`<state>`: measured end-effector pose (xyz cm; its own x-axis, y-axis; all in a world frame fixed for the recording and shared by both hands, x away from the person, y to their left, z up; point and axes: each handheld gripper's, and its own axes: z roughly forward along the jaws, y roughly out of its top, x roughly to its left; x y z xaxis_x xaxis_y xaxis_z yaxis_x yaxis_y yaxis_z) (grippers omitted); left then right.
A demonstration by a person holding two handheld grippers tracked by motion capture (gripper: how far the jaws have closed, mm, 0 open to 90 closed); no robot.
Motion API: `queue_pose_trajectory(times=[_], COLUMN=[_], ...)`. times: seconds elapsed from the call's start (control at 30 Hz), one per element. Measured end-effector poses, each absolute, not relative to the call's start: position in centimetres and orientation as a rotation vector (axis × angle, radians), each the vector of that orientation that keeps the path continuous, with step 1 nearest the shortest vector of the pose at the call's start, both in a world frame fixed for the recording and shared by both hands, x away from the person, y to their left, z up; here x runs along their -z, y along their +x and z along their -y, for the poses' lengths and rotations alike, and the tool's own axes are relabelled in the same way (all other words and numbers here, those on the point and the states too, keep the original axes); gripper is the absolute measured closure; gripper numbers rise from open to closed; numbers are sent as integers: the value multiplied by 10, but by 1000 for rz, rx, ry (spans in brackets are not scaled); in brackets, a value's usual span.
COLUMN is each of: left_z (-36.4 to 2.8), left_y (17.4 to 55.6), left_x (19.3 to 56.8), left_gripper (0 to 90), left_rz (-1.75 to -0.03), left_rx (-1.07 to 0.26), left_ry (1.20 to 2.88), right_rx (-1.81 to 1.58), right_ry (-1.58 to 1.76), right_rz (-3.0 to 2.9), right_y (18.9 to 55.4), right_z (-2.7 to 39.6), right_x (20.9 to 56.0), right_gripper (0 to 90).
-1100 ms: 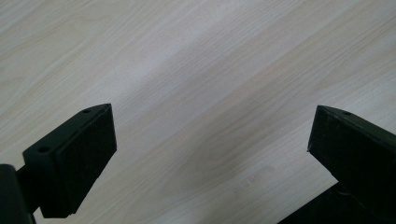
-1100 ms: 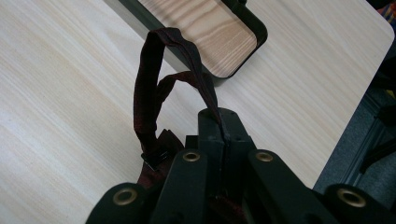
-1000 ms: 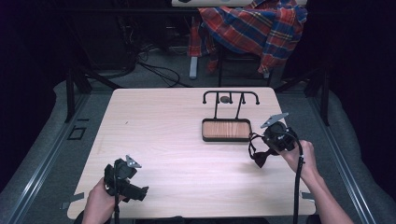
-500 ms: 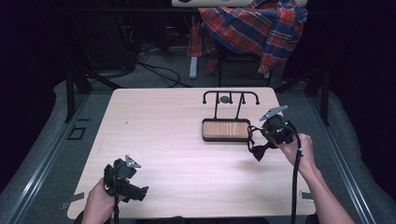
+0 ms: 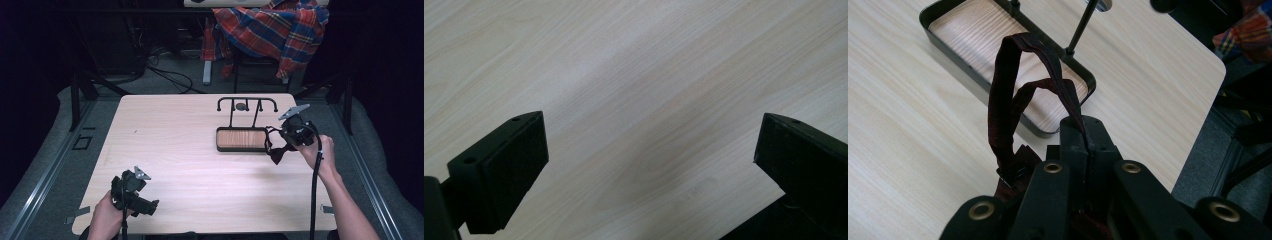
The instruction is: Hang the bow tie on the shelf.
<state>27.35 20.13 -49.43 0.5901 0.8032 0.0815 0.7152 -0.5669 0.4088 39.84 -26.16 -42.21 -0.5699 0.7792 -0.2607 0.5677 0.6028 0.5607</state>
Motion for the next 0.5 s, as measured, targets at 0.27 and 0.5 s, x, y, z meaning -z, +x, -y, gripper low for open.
queue_pose_trajectory(times=[0.27,0.5], left_z=[-201,-202], left_y=[274,273], left_x=[494,494], left_gripper=[9,9], left_rz=[-1229,-1230], left_rx=[-371,-371], left_ry=[2492,2491], right_rx=[-597,-599], right_ry=[1085,1094], right_rz=[-2323,-2311], right_y=[408,415], right_z=[260,261], right_x=[418,414], right_gripper=[893,894])
